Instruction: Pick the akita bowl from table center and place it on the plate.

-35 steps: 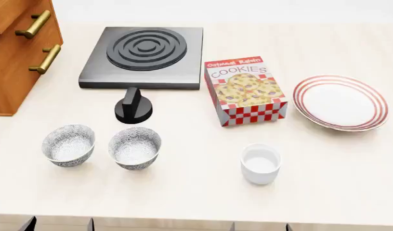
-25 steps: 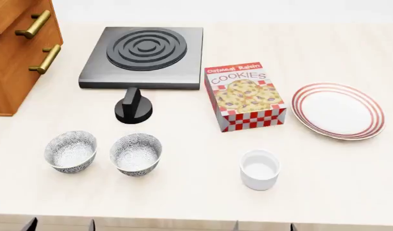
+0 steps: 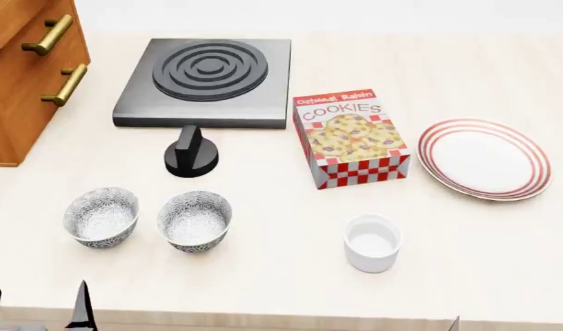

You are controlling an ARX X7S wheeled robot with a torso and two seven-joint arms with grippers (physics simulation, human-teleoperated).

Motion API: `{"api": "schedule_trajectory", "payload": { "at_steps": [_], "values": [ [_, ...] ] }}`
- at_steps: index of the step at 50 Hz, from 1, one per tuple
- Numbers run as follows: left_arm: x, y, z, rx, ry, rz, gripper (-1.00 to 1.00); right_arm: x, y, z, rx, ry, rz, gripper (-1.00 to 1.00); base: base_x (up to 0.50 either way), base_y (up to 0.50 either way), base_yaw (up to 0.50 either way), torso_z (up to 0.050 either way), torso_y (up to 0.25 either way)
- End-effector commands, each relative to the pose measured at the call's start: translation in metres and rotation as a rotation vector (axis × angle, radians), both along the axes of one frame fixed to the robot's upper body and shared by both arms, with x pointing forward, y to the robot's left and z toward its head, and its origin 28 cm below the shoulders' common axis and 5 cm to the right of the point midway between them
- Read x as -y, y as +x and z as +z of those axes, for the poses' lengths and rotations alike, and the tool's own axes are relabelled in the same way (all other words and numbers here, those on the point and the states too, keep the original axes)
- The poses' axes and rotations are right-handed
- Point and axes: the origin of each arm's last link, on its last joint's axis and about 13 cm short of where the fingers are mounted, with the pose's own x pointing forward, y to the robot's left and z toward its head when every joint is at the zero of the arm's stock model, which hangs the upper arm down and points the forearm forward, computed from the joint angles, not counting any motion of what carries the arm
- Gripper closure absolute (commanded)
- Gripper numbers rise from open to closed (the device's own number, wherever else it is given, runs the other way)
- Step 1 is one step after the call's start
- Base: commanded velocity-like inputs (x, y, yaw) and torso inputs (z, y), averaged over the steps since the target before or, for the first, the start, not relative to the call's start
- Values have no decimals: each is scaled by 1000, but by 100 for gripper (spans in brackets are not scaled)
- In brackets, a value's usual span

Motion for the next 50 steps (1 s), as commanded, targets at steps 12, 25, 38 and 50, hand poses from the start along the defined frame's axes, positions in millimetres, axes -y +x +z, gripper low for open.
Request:
{"api": "schedule_trajectory", "payload": {
  "at_steps": [12, 25, 38, 50],
  "values": [
    [-23, 10, 12, 35, -35, 98, -100, 33, -52, 28, 135, -26, -234, -100, 398, 0, 0, 0, 0],
    [-24, 11, 13, 41, -40, 101, -100, 34, -53, 27, 159, 2, -239, -100, 248, 0, 0, 0, 0],
    [-25, 10, 13, 42, -42, 99, -100, 35, -56, 29, 186, -11, -259, -100, 382, 0, 0, 0, 0],
    [-24, 9, 14, 43, -44, 94, -100, 36, -57, 28, 179, -8, -265, -100, 80, 0, 0, 0, 0]
  ]
}}
